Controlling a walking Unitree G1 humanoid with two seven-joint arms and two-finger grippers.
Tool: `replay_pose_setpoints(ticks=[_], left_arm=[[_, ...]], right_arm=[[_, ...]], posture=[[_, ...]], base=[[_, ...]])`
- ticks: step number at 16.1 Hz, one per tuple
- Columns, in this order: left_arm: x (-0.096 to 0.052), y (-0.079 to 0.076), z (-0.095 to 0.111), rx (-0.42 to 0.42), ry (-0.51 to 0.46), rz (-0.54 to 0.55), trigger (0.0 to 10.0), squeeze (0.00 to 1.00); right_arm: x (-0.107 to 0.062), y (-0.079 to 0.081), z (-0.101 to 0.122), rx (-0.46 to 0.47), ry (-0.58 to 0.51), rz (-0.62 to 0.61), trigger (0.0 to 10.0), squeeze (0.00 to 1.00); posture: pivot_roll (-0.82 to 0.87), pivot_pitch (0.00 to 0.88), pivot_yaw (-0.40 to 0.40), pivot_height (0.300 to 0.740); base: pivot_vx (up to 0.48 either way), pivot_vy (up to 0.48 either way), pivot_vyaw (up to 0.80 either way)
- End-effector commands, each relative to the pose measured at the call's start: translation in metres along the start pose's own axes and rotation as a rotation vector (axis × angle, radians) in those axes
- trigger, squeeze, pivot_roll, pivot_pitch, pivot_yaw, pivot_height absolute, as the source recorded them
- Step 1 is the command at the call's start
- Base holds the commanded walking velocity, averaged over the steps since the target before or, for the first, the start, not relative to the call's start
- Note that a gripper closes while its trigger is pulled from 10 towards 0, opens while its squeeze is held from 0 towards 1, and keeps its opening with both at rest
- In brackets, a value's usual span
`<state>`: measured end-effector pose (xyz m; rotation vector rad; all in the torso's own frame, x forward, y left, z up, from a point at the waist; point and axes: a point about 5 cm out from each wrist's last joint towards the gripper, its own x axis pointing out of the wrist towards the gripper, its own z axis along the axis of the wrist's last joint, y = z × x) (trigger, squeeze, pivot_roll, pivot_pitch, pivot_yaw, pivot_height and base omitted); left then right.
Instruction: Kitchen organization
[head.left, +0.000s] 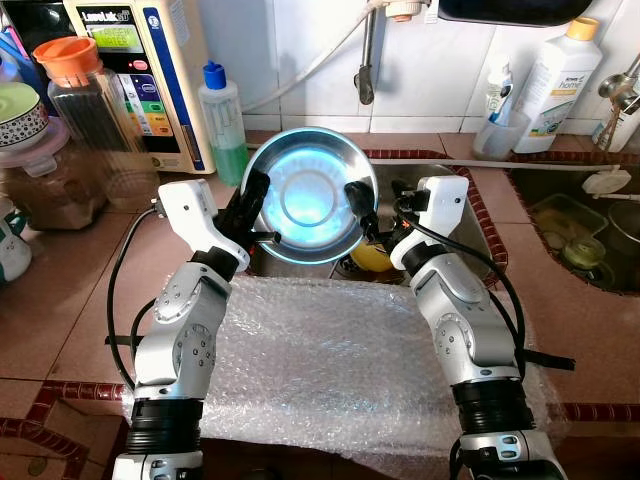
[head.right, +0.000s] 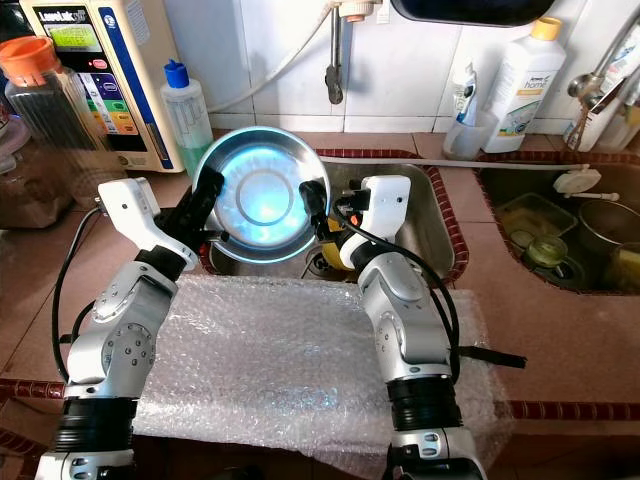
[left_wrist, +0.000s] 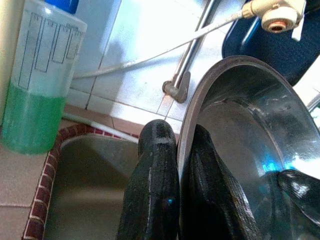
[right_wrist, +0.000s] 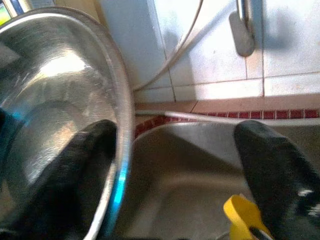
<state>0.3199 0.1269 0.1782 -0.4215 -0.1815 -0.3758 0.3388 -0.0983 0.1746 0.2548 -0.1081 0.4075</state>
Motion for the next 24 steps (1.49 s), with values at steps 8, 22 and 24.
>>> replay_pose_setpoints(ticks=[8,22,24], left_arm=[[-0.001,-0.010,0.007,-0.001,-0.015,-0.076,0.0,0.00],[-0.002,-0.009,0.005,0.010,0.001,-0.072,0.0,0.00],[-0.003,-0.008,0.005,0.012,0.001,-0.069,0.0,0.00]], right_arm=[[0.002,0.008,-0.006,0.115,0.075,0.110,10.0,0.00],[-0.001,0.010,-0.006,0.096,0.076,0.129,2.7,0.00],[0.000,0.009,-0.006,0.091,0.075,0.124,4.7,0.00]], posture=[[0.10,0.056,0.079,0.740],[0.11,0.049,0.079,0.740],[0.11,0.049,0.077,0.740]], base=[[0.000,0.000,0.00],[0.000,0.000,0.00],[0.000,0.000,0.00]])
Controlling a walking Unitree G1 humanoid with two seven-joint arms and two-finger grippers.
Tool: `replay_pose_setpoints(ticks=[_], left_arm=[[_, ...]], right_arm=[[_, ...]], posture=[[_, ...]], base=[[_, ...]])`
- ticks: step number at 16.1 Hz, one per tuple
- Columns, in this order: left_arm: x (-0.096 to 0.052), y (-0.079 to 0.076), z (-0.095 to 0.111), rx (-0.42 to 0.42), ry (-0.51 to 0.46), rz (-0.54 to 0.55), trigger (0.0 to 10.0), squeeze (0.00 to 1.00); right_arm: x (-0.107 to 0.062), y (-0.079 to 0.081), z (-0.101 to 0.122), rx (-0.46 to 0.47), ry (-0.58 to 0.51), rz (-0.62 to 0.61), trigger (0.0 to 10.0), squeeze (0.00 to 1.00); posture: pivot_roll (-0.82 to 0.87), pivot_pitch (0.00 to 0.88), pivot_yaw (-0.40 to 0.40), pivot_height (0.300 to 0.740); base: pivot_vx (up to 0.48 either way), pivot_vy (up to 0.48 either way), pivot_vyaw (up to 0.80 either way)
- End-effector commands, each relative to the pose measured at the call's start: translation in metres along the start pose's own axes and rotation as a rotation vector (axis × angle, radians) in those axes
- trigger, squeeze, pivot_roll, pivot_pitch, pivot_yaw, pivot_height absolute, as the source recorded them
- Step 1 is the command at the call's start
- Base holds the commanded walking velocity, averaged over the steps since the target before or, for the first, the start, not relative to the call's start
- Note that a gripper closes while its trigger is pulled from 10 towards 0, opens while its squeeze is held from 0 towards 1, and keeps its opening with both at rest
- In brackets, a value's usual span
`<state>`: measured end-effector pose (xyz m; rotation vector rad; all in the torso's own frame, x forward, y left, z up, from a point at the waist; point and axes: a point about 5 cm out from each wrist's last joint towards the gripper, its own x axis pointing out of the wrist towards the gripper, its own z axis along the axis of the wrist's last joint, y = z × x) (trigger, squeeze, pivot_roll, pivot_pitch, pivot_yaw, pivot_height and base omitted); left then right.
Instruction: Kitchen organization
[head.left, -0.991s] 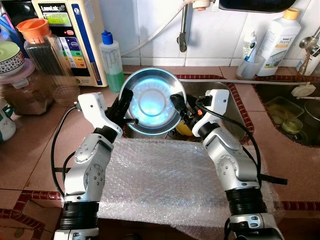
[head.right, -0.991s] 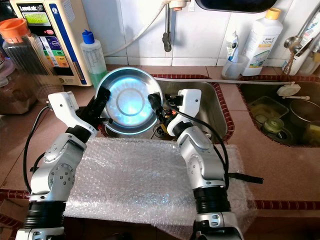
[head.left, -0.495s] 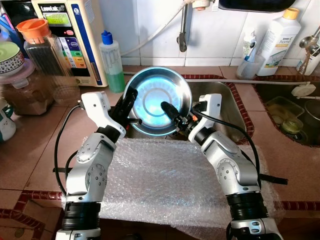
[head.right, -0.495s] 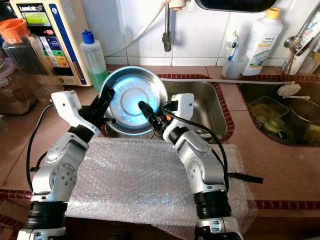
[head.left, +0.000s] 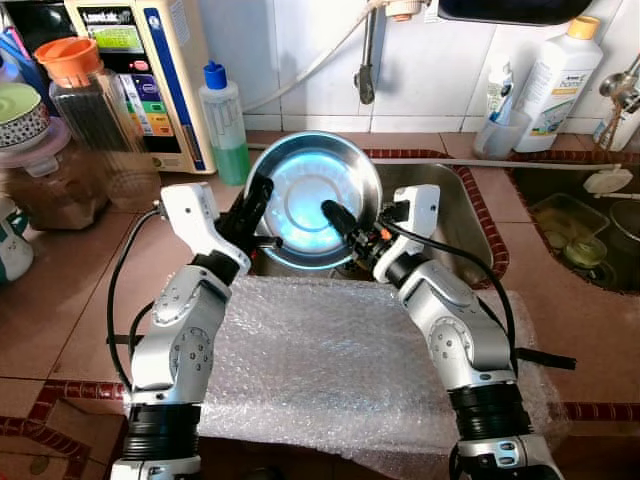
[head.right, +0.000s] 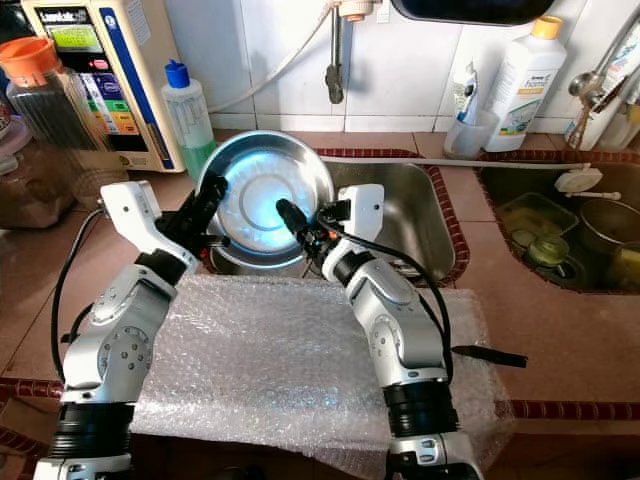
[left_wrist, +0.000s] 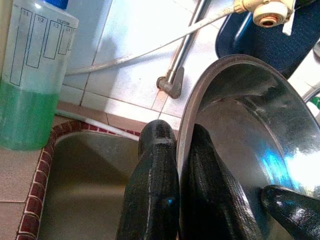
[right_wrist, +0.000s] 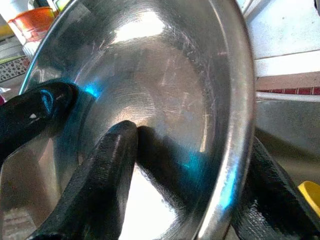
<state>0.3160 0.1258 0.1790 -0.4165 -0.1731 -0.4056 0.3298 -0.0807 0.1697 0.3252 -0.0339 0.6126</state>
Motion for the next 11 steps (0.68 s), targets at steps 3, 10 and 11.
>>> replay_pose_setpoints(ticks=[3,10,11], left_arm=[[0.000,-0.002,0.005,0.024,-0.012,-0.027,0.0,0.00],[-0.001,0.002,0.003,0.038,-0.001,-0.002,0.0,0.00],[-0.001,0.002,0.003,0.038,0.000,-0.001,0.0,0.00]], right_arm=[[0.001,-0.013,0.009,-0.001,-0.021,-0.088,10.0,0.00],[-0.002,-0.017,0.019,0.033,-0.081,-0.097,0.0,0.00],[-0.002,-0.017,0.019,0.037,-0.085,-0.095,0.0,0.00]], posture=[[0.11,0.045,0.076,0.740],[0.10,0.047,0.078,0.740],[0.10,0.047,0.078,0.740]], base=[[0.000,0.000,0.00],[0.000,0.000,0.00],[0.000,0.000,0.00]])
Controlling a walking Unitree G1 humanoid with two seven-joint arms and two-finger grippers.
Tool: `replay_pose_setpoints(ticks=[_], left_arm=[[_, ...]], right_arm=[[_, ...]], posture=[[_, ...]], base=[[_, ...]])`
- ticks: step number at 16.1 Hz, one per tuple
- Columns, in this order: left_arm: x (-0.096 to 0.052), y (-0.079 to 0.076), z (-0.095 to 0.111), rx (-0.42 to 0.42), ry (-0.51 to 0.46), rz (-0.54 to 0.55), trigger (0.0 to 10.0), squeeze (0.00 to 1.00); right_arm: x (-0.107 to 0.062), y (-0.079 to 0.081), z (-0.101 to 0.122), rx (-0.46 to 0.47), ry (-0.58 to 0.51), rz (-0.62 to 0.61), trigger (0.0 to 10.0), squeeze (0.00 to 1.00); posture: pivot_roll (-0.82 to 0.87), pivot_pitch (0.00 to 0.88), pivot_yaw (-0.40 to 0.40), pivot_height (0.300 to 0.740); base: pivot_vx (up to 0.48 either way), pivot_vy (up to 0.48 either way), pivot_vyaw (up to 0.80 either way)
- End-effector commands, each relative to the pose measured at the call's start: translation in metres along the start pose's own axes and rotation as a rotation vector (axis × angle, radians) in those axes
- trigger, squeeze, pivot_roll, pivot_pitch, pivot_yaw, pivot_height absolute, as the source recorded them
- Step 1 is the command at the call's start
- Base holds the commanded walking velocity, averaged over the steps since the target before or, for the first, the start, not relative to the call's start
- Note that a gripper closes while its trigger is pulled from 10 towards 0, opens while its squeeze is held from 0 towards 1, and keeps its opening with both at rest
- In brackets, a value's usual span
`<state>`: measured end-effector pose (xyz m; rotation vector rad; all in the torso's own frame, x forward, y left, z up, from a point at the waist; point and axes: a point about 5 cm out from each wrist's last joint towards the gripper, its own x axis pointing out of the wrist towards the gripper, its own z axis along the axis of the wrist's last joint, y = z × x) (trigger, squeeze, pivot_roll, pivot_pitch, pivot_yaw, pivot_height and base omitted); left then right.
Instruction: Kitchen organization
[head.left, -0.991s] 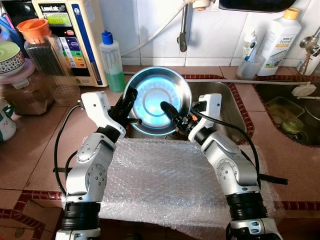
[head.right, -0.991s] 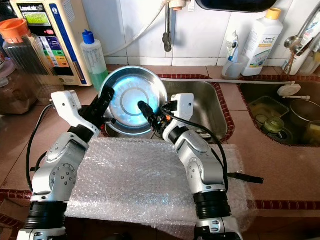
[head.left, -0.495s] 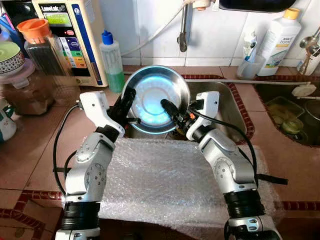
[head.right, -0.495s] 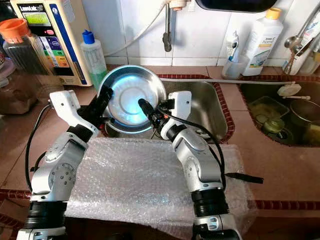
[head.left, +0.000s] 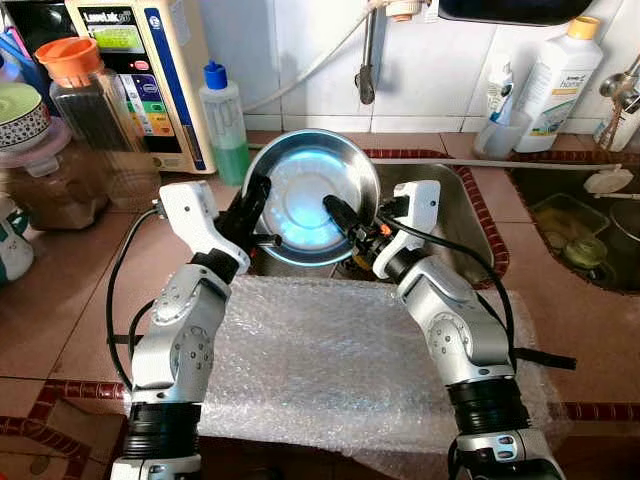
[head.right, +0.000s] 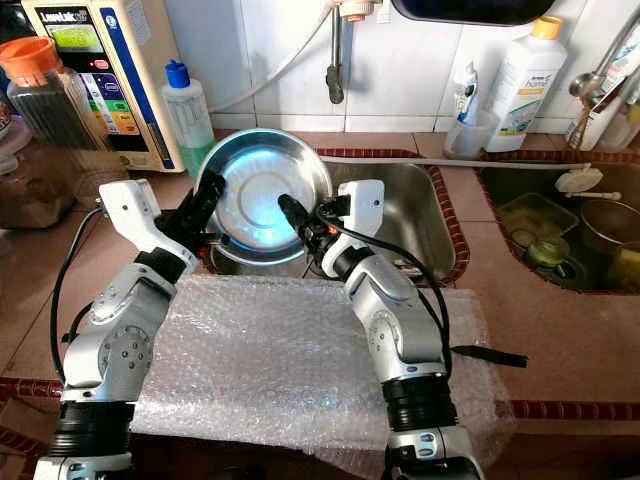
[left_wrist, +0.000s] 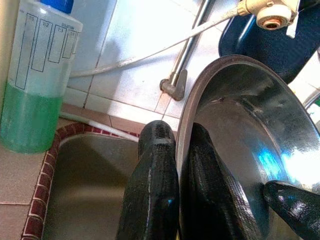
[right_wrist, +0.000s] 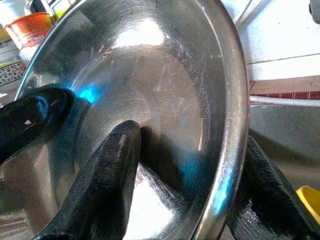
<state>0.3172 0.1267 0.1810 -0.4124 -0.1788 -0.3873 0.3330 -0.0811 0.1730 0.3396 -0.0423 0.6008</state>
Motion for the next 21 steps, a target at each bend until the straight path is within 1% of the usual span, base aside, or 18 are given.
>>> replay_pose_setpoints(ticks=[1,6,7,8,9,13,14,15,16,17,19,21], left_arm=[[-0.002,0.002,0.001,0.032,0.009,-0.016,0.0,0.00],[-0.002,0.005,-0.002,0.042,0.029,0.005,0.0,0.00],[-0.003,0.006,-0.002,0.043,0.031,0.011,0.0,0.00],[-0.002,0.006,-0.003,0.046,0.035,0.017,0.0,0.00],[-0.002,0.007,-0.003,0.046,0.036,0.018,0.0,0.00],[-0.002,0.006,-0.003,0.046,0.037,0.016,0.0,0.00],[-0.002,0.005,-0.003,0.045,0.038,0.012,0.0,0.00],[-0.002,0.005,-0.003,0.045,0.038,0.011,0.0,0.00],[-0.002,0.005,-0.003,0.045,0.038,0.009,0.0,0.00],[-0.002,0.005,-0.003,0.046,0.039,0.008,0.0,0.00],[-0.002,0.004,-0.003,0.045,0.038,0.006,0.0,0.00],[-0.002,0.004,-0.003,0.045,0.038,0.006,0.0,0.00]], right_arm=[[-0.004,-0.016,0.017,0.032,-0.074,-0.084,0.0,0.00],[-0.005,-0.017,0.021,0.118,-0.121,-0.077,0.0,0.00],[-0.005,-0.017,0.022,0.142,-0.132,-0.075,0.5,0.00],[-0.006,-0.018,0.024,0.199,-0.158,-0.072,10.0,0.44],[-0.006,-0.018,0.024,0.222,-0.165,-0.066,10.0,1.00],[-0.006,-0.015,0.024,0.238,-0.165,-0.035,10.0,1.00],[-0.006,-0.013,0.023,0.234,-0.152,-0.014,10.0,0.43],[-0.007,-0.013,0.023,0.232,-0.144,-0.005,10.0,0.29],[-0.007,-0.012,0.023,0.236,-0.138,0.004,10.0,0.00],[-0.008,-0.009,0.022,0.236,-0.120,0.042,10.0,0.00],[-0.009,-0.007,0.019,0.222,-0.096,0.070,10.0,0.00],[-0.011,-0.007,0.013,0.198,-0.049,0.085,10.0,0.00]], posture=[[0.10,0.047,0.079,0.740],[0.10,0.048,0.081,0.740],[0.10,0.048,0.081,0.740],[0.10,0.049,0.080,0.740],[0.10,0.048,0.080,0.740],[0.10,0.048,0.080,0.740],[0.10,0.049,0.082,0.740],[0.10,0.049,0.082,0.740],[0.10,0.049,0.080,0.740],[0.10,0.049,0.080,0.740],[0.10,0.049,0.080,0.740],[0.10,0.049,0.078,0.740]], base=[[0.000,0.000,0.00],[0.000,0.000,0.00],[0.000,0.000,0.00],[0.000,0.000,0.00],[0.000,0.000,0.00],[0.000,0.000,0.00],[0.000,0.000,0.00],[0.000,0.000,0.00],[0.000,0.000,0.00],[0.000,0.000,0.00],[0.000,0.000,0.00],[0.000,0.000,0.00]])
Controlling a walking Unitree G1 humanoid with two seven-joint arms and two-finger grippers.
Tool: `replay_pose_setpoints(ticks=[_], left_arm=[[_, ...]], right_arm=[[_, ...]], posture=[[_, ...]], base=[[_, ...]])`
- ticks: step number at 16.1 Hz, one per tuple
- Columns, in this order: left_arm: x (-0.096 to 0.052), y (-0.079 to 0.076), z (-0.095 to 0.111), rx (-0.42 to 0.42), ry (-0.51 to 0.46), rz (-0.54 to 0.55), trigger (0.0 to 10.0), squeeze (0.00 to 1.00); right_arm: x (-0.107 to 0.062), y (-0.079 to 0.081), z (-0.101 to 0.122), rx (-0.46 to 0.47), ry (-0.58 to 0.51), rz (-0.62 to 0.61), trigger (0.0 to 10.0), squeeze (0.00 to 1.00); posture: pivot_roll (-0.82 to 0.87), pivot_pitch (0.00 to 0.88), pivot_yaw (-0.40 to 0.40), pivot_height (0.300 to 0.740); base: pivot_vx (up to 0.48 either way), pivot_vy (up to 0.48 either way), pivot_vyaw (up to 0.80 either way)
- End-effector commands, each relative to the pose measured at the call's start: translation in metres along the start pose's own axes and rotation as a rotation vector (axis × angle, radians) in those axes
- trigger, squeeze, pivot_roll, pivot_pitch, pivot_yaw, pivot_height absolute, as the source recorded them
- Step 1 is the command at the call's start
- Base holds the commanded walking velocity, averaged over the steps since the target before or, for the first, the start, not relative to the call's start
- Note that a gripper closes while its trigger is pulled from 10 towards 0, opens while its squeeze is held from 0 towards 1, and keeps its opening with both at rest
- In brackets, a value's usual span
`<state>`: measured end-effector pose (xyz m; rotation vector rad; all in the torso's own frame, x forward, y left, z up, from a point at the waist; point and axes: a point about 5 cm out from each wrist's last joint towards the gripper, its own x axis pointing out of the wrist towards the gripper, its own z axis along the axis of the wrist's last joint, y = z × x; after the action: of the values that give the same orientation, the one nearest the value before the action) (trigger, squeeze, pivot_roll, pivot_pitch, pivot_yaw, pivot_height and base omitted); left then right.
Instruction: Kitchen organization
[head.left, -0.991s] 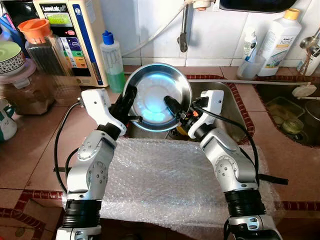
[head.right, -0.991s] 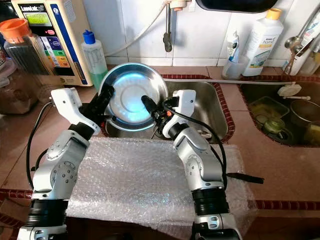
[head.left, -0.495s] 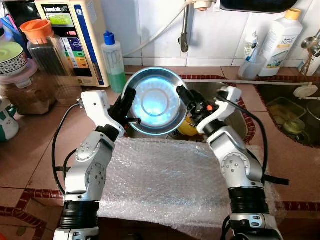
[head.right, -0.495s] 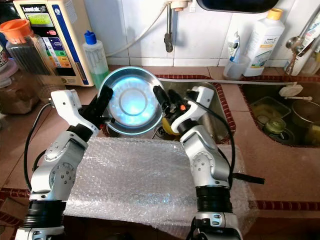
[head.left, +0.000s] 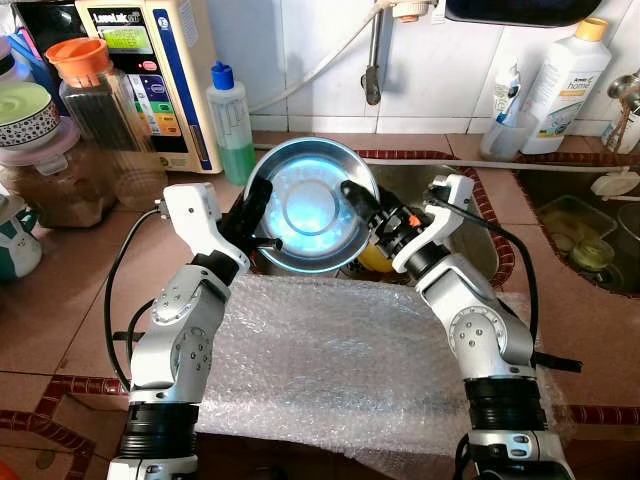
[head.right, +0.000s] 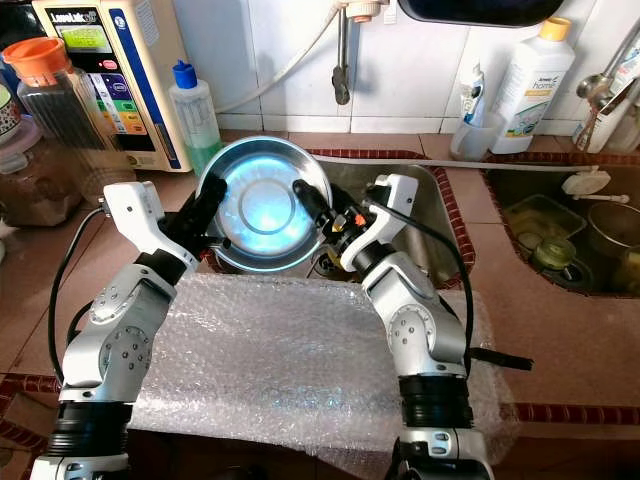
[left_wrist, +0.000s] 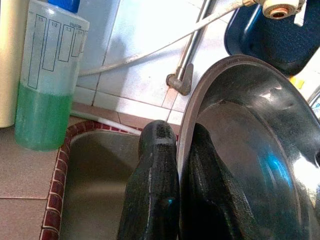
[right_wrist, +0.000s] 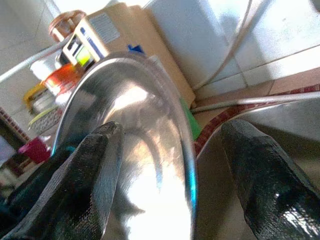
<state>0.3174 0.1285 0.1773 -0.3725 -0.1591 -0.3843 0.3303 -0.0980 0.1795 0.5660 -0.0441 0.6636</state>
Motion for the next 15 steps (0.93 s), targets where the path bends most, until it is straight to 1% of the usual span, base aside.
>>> replay_pose_setpoints(ticks=[1,2,15], left_arm=[[-0.0004,0.0015,-0.0004,0.010,0.011,0.002,0.0,0.00],[-0.0006,0.0015,-0.0005,0.010,0.011,0.002,0.0,0.00],[-0.0005,0.0013,-0.0002,0.014,0.014,-0.004,0.0,0.00]], right_arm=[[-0.0018,0.0021,-0.0019,-0.030,0.032,0.019,1.6,0.00],[-0.0033,0.0008,-0.0037,-0.037,0.045,0.016,0.0,0.00],[-0.0051,-0.0038,-0.0094,-0.046,0.071,-0.021,0.0,0.00]], posture=[[0.10,0.049,0.078,0.740],[0.10,0.049,0.079,0.740],[0.10,0.048,0.082,0.740]], base=[[0.000,0.000,0.00],[0.000,0.000,0.00],[0.000,0.000,0.00]])
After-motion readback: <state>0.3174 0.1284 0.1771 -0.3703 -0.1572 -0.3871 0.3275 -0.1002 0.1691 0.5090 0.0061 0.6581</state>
